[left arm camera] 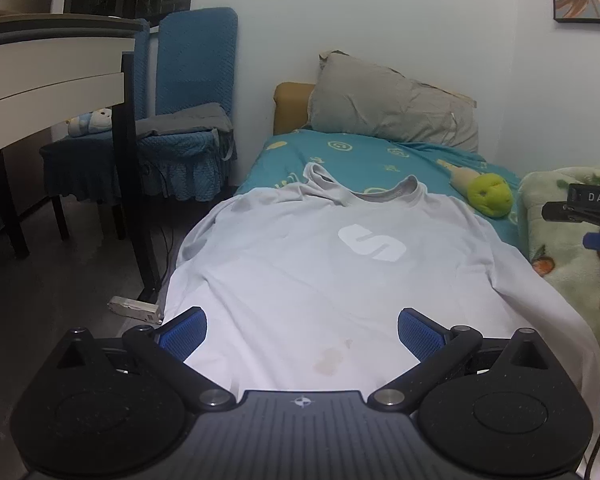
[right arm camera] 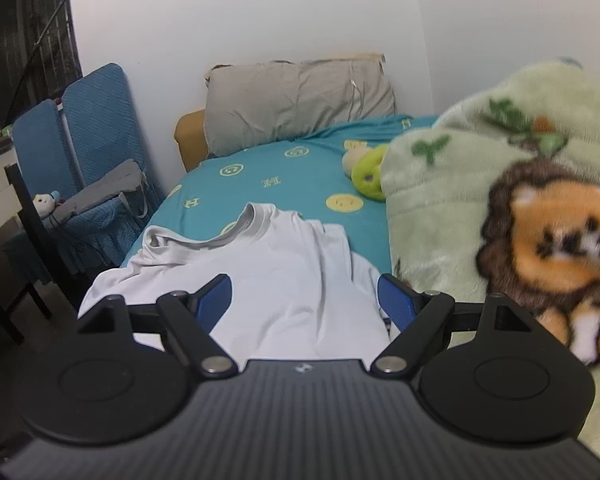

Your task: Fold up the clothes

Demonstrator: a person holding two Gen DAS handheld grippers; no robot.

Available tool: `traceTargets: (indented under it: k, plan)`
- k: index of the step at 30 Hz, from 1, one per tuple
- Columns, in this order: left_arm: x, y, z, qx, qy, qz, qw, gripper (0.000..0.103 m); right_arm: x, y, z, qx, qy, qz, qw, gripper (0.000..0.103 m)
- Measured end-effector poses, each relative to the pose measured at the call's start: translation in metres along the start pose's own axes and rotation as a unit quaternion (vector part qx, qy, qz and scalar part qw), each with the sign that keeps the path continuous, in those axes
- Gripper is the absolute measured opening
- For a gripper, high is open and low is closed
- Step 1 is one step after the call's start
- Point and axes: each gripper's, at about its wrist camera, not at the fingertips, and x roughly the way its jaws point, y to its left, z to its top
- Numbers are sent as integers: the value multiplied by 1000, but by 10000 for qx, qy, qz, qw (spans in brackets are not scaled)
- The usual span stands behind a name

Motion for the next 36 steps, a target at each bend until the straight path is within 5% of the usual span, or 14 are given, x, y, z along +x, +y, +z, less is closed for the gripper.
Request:
traceTargets:
  k: [7, 20, 23, 25, 28, 31, 36]
  plan:
    - [8, -15, -5, 260, 82, 127, 9995, 103, 6, 10, -4, -153, 100, 411, 9990, 82]
    - [17, -38, -11, 604, 62, -154, 9980, 103, 13, 5, -5, -14, 101, 419, 9991, 82]
    - [12, -37, -9, 383, 30, -329, 9987, 103, 21, -12, -1, 346, 86, 549, 9979, 82]
    - [9, -34, -7, 198, 13, -431, 9989, 103, 30, -29, 5, 814, 190, 680, 9942, 72]
    - [3, -29, -4, -108, -65, -570, 9983, 103, 44, -62, 12, 1809, 289, 906, 9789, 69]
    - [4, -23, -5, -311, -61, -677, 9972, 103, 57, -97, 8, 3164, 540, 1096, 9407, 68]
    - [21, -13, -7, -773, 284, -743, 9938, 103, 67, -108, -9, 3951, 784, 1169, 9078, 69]
